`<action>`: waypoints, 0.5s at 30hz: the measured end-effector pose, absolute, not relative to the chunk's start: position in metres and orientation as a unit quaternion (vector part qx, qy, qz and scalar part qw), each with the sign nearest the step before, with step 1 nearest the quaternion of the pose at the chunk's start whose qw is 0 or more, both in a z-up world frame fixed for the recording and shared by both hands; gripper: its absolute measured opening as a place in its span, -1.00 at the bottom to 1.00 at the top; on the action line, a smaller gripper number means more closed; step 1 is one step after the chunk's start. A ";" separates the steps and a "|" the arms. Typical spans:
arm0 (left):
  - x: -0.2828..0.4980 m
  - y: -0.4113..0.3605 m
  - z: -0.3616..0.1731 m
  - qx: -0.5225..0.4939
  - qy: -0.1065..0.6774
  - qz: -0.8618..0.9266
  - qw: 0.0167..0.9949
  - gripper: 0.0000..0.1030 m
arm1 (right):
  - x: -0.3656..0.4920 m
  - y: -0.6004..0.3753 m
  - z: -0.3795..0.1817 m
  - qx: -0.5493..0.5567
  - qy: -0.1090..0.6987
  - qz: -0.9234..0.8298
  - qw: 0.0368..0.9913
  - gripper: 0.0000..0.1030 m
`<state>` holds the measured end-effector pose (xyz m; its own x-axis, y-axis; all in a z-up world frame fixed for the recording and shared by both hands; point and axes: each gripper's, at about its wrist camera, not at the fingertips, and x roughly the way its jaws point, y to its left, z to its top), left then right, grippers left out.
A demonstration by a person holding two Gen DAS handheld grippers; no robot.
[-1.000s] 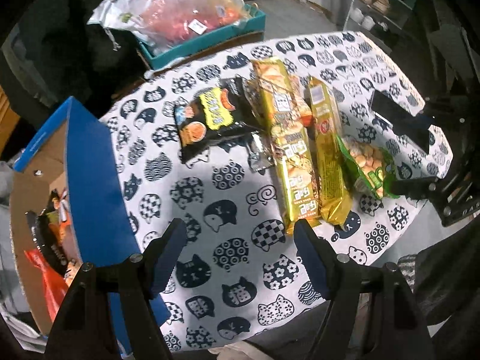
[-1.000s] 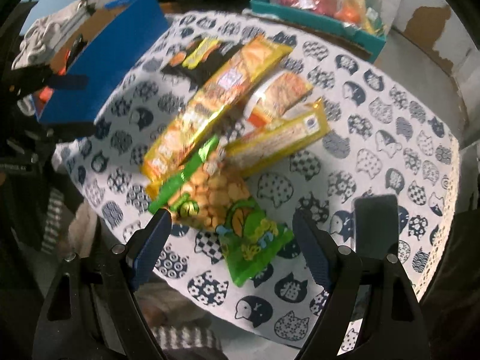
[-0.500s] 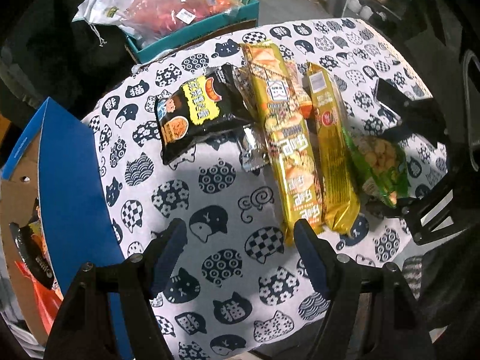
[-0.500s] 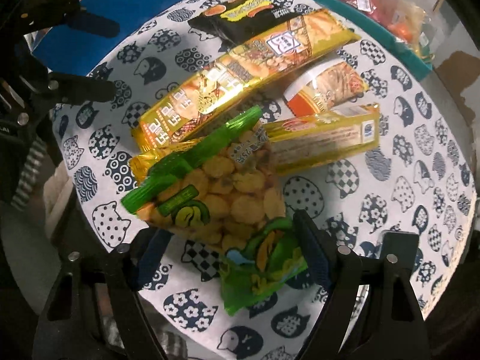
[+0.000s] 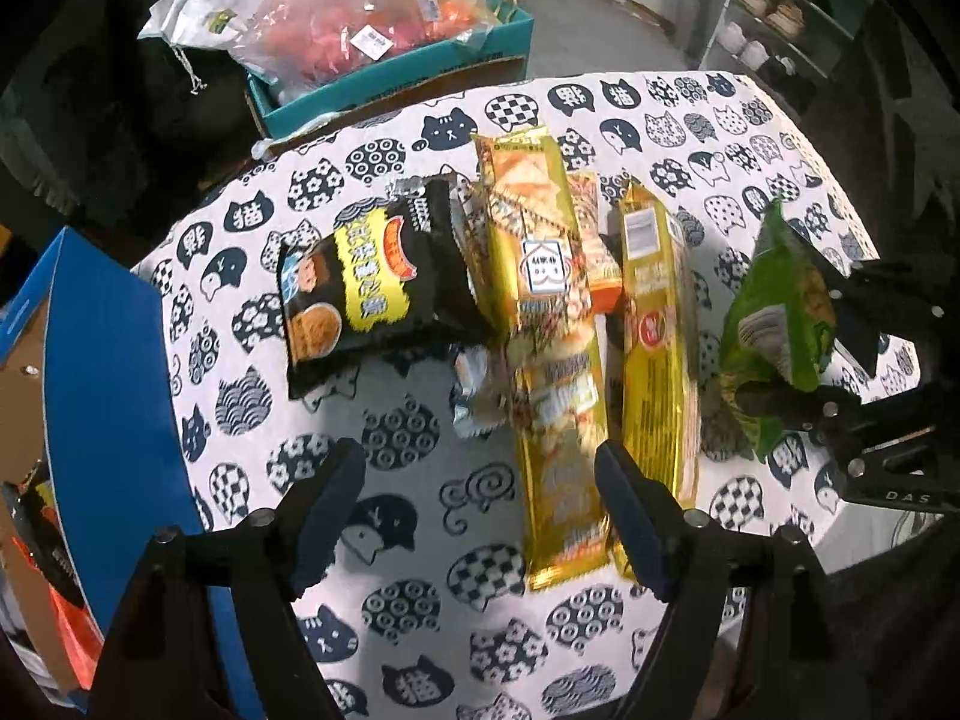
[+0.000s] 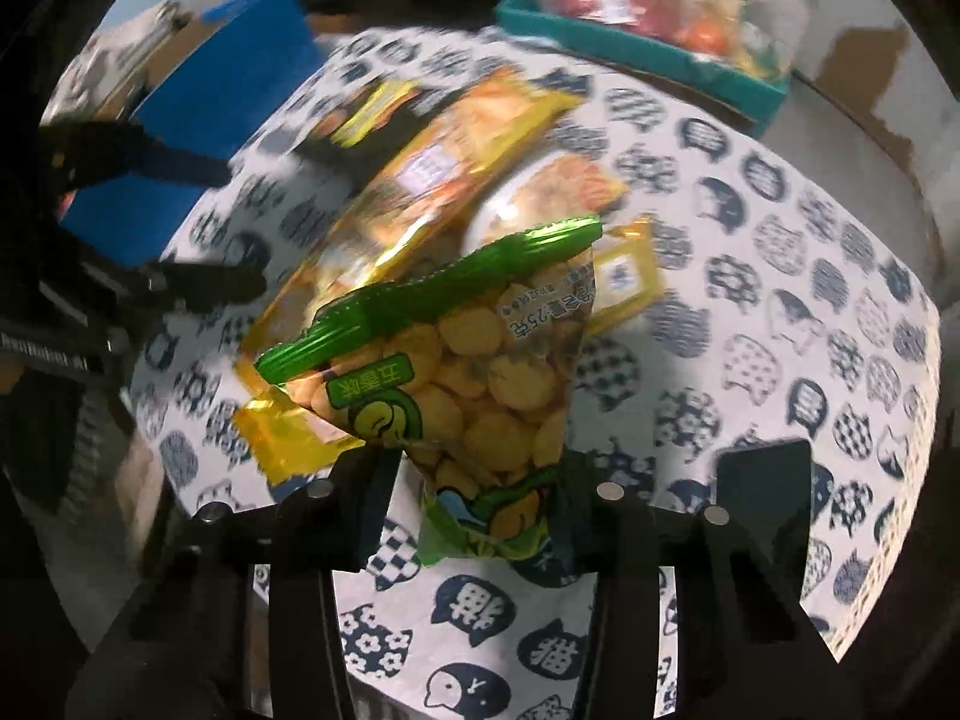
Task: Organize snacks
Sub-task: 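Grasp the green peanut bag with the right tool while the left tool grasps a gold bar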
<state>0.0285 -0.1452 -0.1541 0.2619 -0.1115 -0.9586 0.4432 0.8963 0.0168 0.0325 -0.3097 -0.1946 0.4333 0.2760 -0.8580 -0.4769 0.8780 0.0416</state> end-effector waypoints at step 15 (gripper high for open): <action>0.056 -0.179 -0.181 0.135 0.608 -0.164 0.765 0.56 | 0.051 -0.347 -0.191 -0.003 0.488 0.151 0.860 -0.20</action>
